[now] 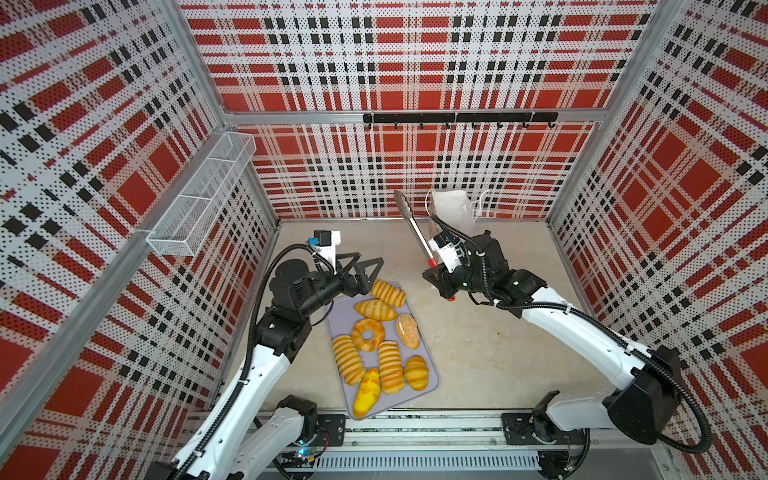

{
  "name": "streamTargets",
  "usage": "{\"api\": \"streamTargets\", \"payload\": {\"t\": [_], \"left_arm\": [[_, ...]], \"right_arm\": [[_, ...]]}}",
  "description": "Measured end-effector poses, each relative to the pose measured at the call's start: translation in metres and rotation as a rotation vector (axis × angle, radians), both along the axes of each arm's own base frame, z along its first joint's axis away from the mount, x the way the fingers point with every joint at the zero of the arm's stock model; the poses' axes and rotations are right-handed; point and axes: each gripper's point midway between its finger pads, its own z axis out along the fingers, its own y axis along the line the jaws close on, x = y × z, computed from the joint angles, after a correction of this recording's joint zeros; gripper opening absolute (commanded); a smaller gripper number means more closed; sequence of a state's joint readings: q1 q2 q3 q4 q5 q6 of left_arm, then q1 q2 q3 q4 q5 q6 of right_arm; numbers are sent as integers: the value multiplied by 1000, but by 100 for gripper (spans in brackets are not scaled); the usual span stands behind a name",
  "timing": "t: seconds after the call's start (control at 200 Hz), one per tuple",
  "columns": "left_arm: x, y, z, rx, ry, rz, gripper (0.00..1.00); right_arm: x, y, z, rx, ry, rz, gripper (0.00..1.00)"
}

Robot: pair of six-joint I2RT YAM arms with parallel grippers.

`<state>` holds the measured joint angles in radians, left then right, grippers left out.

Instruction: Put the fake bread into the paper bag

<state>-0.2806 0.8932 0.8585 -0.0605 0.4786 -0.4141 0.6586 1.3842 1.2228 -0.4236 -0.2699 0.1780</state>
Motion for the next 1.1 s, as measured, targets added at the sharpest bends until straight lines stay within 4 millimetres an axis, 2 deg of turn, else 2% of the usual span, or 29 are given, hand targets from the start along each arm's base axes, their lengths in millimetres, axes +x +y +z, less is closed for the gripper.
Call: {"api": "streamTargets", "payload": {"t": [0.13,0.256,0.551,0.837,1.102], "left_arm": [[1,3,-13,18,25,2,98],[0,3,-28,28,56,-2,98],[-4,-2,-41,24,79,-46,98],[3,11,-45,29,80,-5,98],[4,15,-50,29,92,-1,98]], "right_arm": [[-1,-8,-24,-83,56,-25,5],[-1,-11,-36,-130,94,-31,9],[6,-5,-46,-161,125,-25,14],[15,-7,-61,-191,149,-72,15],[16,-8,-63,-199,156,-89,19]]}}
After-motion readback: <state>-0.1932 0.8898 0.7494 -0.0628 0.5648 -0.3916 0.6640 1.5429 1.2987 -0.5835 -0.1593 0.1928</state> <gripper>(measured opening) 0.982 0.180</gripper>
